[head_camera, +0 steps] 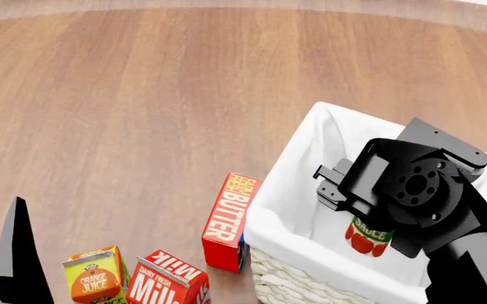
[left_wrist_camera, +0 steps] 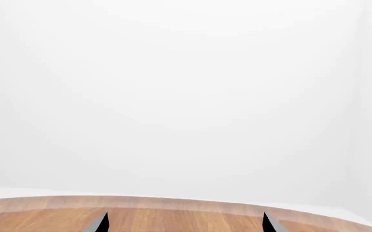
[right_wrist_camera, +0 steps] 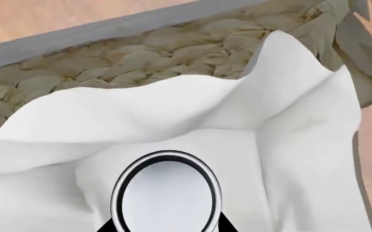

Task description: Pick up the tomato sauce, and put it in the basket.

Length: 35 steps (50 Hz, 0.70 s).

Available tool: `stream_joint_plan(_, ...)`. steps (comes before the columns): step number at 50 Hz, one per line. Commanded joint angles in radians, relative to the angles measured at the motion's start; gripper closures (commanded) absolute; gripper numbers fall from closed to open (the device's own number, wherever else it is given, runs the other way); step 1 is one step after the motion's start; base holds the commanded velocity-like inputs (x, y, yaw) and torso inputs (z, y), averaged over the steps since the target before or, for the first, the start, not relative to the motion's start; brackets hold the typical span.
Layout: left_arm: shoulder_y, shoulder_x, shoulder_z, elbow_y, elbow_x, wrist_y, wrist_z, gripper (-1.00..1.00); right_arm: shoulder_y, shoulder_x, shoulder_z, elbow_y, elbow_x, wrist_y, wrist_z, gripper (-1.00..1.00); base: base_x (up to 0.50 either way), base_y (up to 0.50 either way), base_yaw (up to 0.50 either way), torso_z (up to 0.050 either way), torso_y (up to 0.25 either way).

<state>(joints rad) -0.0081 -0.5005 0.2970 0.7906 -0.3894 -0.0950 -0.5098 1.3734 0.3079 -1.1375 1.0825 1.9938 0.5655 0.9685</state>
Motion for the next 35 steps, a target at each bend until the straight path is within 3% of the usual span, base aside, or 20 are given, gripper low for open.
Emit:
stream_joint_plan(1,-0.002,-0.002,0.002,-0.001,-0.002,0.001,-0.001,-1.0,-0.003,0.004,0.015,-0.016,-0.015,-0.01,-0.021,1.0,0.0,0.0,0.0,0.0,0.0)
stream_joint_plan(2,-0.001,-0.002,0.003,-0.001,-0.001,0.002,-0.001,-1.0,-0.003,0.004,0.018,-0.017,-0.016,-0.016,-0.033,-1.0,0.0,0.0,0.0,0.0,0.0)
stream_joint_plan(24,0.003,-0.002,0.01,-0.009,0.004,0.016,0.0,-1.0,0.013,-0.023,0.01,0.038,-0.021,0.004,-0.056,-1.0,0.0,0.0,0.0,0.0,0.0)
stream_joint_plan(35,0.004,-0.003,0.013,-0.01,0.005,0.019,-0.001,-1.0,-0.025,0.073,0.049,-0.2,0.015,-0.012,0.066,-1.0,0.0,0.0,0.0,0.0,0.0)
